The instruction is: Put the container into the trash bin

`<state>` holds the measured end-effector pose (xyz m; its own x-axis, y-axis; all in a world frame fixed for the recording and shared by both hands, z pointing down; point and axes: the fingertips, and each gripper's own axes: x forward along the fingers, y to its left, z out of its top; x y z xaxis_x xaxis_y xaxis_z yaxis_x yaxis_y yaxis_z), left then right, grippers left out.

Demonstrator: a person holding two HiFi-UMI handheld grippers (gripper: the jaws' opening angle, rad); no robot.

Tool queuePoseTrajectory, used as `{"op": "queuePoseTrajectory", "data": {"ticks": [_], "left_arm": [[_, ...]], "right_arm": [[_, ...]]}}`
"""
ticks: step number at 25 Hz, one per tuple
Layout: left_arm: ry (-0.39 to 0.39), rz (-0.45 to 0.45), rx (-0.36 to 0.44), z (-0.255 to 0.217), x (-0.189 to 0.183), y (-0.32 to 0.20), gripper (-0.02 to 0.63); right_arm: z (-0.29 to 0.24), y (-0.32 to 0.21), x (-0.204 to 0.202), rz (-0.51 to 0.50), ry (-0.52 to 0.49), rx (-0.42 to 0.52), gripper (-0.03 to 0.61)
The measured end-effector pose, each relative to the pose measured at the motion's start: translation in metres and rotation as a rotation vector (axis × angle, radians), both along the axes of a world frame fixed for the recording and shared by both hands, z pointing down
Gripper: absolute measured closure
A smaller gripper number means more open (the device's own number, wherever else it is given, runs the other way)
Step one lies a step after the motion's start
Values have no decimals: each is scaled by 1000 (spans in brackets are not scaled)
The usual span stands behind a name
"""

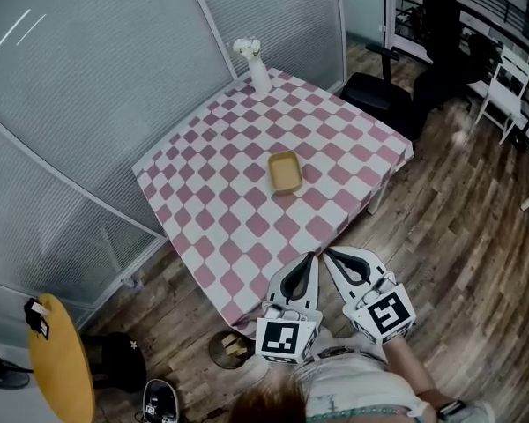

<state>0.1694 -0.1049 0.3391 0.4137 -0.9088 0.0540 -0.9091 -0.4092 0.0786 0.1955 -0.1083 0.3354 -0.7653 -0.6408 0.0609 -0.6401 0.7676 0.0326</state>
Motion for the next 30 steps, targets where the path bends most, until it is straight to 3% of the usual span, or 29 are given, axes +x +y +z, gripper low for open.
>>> {"op": "queuePoseTrajectory", "data": {"ticks": [20,30], "left_arm": [[13,-19,-24,16,-70,-33,607],[12,-73,-24,16,-86,-93,607]], "right_arm": [[18,-37,-74,-28,33,-8,584],[13,-101,-94,-85,23,-19,584]]}}
